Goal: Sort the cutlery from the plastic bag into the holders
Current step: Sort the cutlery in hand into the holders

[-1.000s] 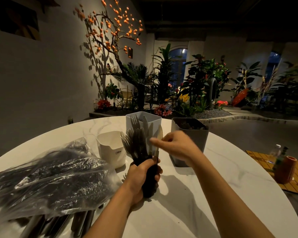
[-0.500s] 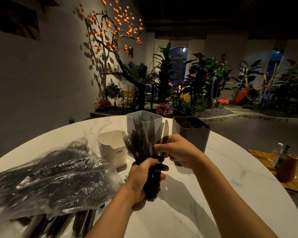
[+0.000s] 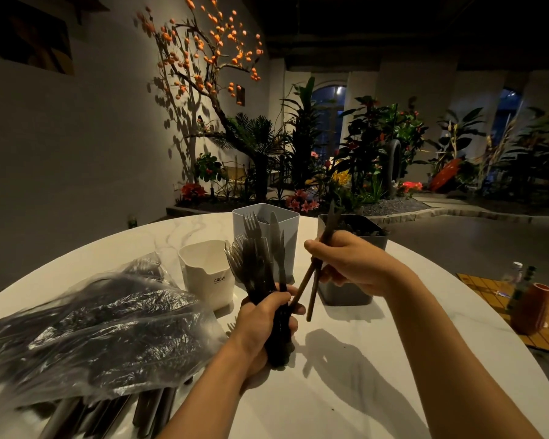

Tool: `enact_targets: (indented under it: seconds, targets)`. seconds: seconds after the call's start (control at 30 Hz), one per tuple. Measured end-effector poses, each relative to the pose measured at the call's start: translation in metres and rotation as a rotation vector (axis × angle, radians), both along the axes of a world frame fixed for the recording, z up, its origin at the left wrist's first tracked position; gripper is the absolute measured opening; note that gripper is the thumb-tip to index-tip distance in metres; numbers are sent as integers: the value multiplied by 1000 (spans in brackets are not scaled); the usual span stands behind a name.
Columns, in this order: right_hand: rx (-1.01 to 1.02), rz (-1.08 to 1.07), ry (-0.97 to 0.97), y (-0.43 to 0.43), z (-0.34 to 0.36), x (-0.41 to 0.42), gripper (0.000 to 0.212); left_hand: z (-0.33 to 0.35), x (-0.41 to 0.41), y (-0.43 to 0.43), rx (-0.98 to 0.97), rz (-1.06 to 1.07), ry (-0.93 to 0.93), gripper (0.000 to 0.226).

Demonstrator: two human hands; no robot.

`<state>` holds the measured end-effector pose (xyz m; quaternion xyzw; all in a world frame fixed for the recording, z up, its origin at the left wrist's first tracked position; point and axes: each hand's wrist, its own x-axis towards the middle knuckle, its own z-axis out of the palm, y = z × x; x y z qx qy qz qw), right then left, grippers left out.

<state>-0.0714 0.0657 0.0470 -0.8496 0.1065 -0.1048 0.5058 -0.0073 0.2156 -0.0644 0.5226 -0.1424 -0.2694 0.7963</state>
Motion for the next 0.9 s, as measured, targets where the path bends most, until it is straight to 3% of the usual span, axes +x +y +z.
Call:
enact_targets:
  seconds: [0.2,0.37,0.5,0.67,0.77,0.83,0.9]
  targets:
    - [168,-286,-469,-25,22,-11,21,-1,1,1,-6,-15,-1,16]
    - [-52,-497,-609,-45,14,-7,25,-1,2,0,-8,-11,11,14]
    - [-205,-529,-721,-50,12,-5,23,-1,1,-1,-7,-12,15,14]
    - [-469,-544,-552,-54,1,5,34,0,0,0,10,-7,20,14]
    - [-688,-627,-265,-54,-14,15,45,0,0,-1,15,0,29,14]
    - [-650,-674,-151,-50,-16,16,47,0,0,-1,10,-3,31,13]
    - [-589,-686,-156,-46,-16,16,45,0,0,-1,11,-5,30,13]
